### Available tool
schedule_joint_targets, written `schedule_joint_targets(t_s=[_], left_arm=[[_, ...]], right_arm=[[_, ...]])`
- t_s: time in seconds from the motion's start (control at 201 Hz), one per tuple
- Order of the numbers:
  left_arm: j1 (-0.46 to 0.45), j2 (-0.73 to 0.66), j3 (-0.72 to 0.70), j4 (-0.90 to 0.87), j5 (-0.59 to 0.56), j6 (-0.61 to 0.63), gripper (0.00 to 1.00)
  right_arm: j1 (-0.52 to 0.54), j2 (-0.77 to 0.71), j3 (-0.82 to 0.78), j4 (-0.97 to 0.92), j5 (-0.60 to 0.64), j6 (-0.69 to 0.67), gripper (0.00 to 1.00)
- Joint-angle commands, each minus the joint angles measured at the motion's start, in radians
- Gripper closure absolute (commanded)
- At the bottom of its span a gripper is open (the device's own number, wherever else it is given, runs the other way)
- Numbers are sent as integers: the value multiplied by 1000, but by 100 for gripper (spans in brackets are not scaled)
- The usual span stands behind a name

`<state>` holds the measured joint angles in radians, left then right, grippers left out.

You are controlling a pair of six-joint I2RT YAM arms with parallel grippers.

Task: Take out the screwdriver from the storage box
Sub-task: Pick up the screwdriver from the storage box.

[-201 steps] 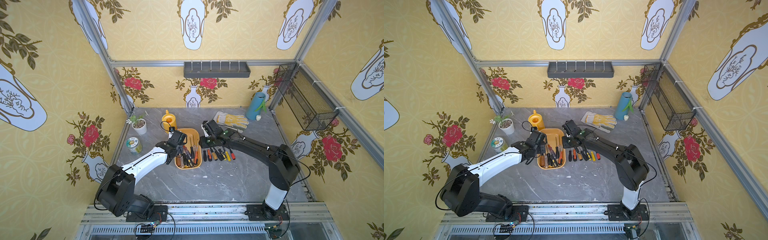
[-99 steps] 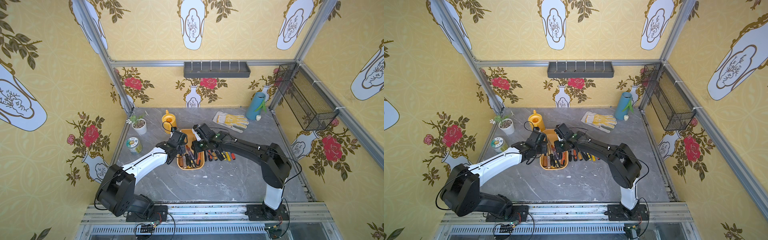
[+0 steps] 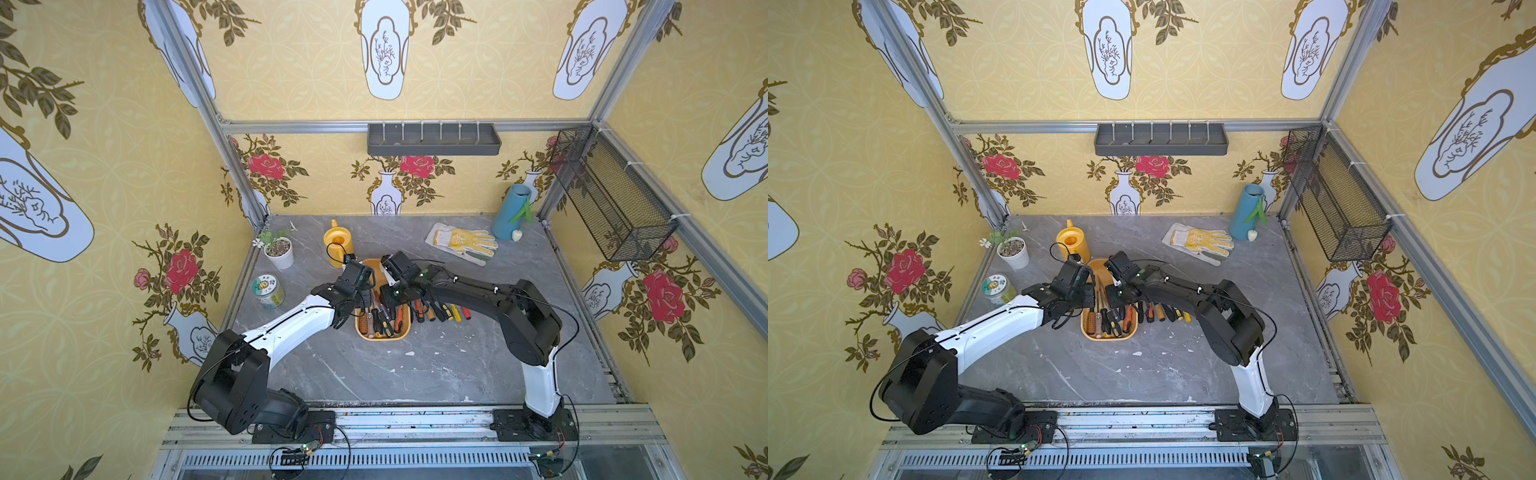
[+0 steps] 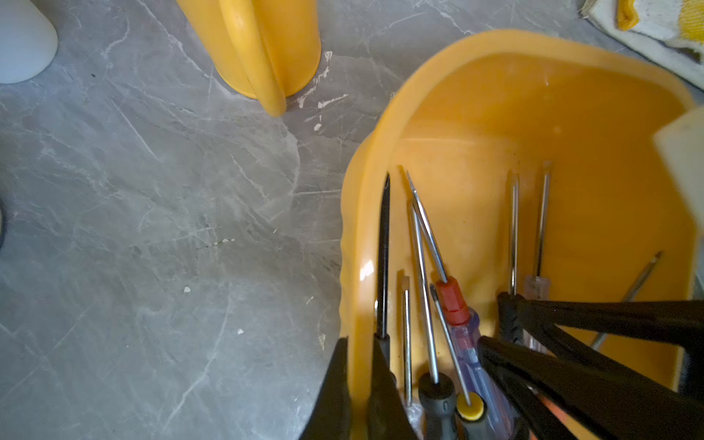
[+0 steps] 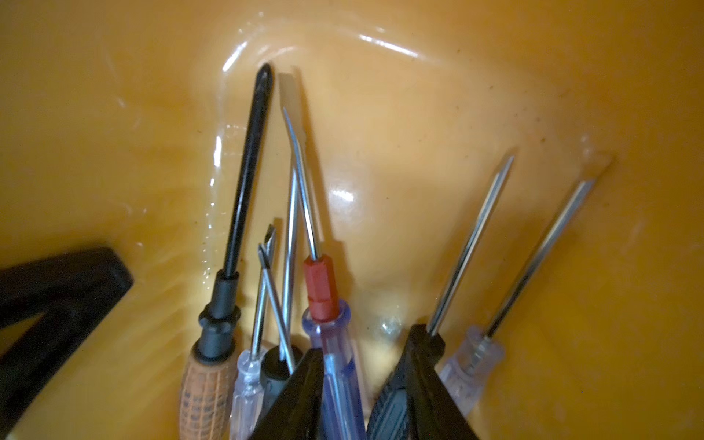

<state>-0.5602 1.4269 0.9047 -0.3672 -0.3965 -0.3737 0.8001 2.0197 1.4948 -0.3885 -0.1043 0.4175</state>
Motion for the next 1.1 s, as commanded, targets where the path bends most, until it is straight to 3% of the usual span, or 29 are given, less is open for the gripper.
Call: schedule_joint_targets(t_s=[0.0,0.508,0.891,1.09], left_arm=[[1,-6,-7,49,5,12,100],[0,-11,-9,45,-9,11,100],[0,-16,-3,39,-20,14,100],[0,-17,1,32,-33,12,100]], right_arm=[[4,23,23,21,-10,3,59],[15,19,-2,56,-11,10,60],[15,125,67,-34,-18,53,66],[14,126,81,-64,-9,56,81]])
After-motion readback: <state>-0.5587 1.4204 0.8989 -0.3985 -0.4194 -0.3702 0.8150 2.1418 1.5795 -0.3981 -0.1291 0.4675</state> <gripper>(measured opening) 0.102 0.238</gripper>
